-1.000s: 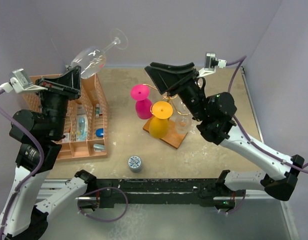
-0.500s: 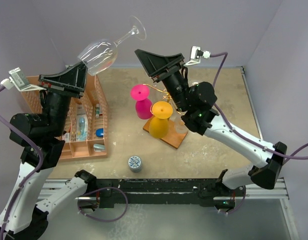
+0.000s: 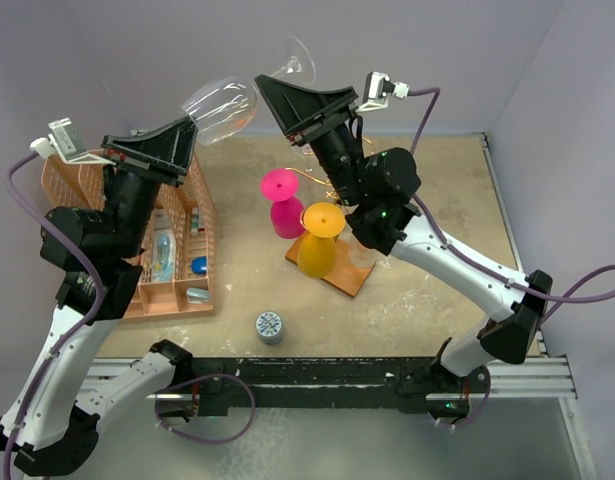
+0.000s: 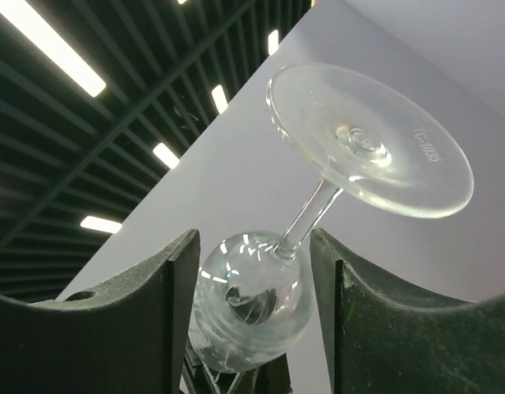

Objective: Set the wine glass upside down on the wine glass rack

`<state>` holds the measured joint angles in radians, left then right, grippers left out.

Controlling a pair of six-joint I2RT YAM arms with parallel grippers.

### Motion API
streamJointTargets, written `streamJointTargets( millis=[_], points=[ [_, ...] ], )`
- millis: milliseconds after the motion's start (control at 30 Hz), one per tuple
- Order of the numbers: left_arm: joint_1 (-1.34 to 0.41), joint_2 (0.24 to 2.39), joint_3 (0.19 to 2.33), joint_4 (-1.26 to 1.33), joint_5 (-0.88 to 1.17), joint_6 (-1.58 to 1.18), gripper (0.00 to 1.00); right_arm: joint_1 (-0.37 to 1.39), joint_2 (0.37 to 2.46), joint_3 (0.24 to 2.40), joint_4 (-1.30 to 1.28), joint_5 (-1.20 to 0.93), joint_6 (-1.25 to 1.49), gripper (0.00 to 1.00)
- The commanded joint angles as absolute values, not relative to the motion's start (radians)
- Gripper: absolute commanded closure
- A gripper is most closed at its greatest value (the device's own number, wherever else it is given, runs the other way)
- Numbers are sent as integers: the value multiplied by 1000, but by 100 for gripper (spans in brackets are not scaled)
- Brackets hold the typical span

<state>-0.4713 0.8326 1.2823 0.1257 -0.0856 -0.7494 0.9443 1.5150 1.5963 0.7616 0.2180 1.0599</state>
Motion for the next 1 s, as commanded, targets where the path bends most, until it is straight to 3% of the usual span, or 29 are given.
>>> streamJointTargets(
  millis=[0,400,800,867,967],
  points=[
    [-466,810,1293,233,-63,-784,100,946,1524,1679,771,225,1094,43],
    [-467,800,1278,225,-45,-784,100,946,1547,1675,798,211,1157,66],
    [-466,783,1276,174,-19,-767,100,946,1569,1654,868,156,1215,79],
    [-466,779,1278,156,-21,-763,100,946,1572,1653,892,141,1218,84],
    [-466,765,1275,124,-22,-757,97,946,1576,1655,916,135,1195,100]
  ],
)
